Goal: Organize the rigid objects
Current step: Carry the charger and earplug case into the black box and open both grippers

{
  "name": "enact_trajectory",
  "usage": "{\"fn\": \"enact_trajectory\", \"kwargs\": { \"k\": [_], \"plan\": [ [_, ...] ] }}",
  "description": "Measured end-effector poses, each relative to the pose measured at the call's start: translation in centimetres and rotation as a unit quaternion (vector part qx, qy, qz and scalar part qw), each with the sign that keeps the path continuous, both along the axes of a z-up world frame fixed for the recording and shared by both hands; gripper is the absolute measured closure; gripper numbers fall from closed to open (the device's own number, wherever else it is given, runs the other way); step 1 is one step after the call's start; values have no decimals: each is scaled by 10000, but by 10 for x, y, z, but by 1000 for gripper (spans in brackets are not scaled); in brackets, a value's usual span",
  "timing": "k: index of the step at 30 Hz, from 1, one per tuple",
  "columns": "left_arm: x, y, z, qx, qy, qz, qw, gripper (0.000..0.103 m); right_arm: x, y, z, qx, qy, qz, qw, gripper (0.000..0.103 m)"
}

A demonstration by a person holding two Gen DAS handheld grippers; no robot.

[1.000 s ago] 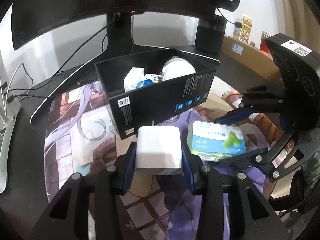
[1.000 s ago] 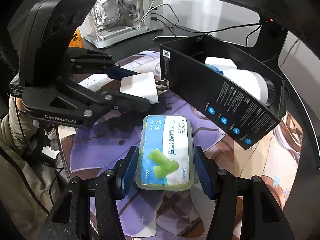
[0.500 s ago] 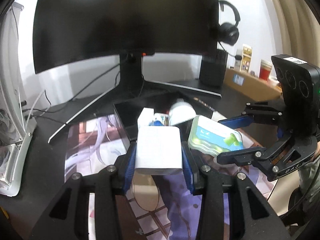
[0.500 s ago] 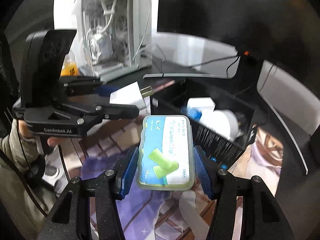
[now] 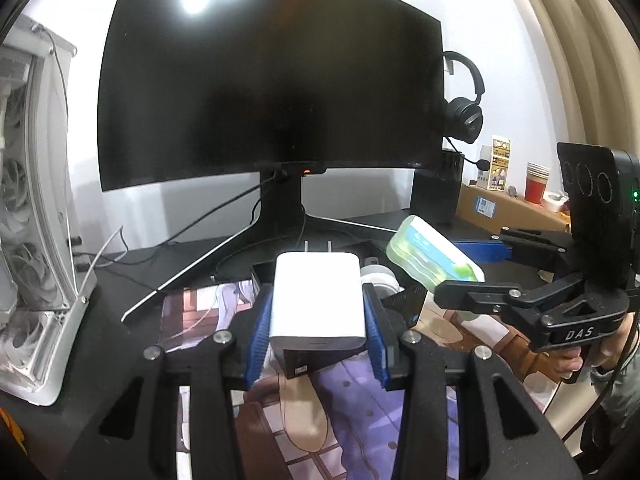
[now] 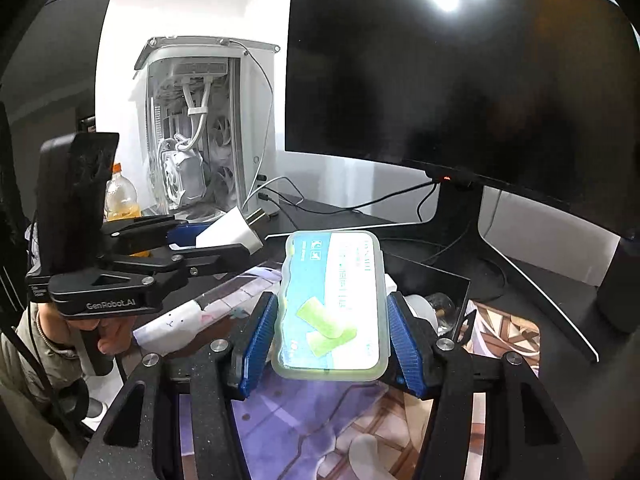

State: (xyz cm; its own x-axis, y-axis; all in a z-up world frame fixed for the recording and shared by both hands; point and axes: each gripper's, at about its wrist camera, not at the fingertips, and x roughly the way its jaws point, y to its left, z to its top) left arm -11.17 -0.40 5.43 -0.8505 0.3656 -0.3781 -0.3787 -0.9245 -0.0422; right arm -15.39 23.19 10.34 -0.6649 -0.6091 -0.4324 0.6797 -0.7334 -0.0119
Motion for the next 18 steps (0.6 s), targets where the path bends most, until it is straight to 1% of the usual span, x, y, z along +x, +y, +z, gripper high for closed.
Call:
{"fn": "enact_trajectory", "kwargs": {
  "k": [3,6,9,15,18],
  "plan": [
    [1,2,1,-49,83,-1,10000,63,1,-2,1,-40,27,-13,10000,47],
    [-3,7,0,-145,28,-26,9999,63,-2,-3,0,-47,59,-82,9999,47],
    [-10,9,0,-103,-29,-77,9999,63,-6,-4,1,-44,84,-170,9998,47],
    [-23,10,7,-92,78,4,9999,63,-18,1,15,-178,169,-341,9991,47],
    [-31,9,10,-108,34,37,9999,63,-25,0,18,-209,166,-374,9989,47]
  ]
}}
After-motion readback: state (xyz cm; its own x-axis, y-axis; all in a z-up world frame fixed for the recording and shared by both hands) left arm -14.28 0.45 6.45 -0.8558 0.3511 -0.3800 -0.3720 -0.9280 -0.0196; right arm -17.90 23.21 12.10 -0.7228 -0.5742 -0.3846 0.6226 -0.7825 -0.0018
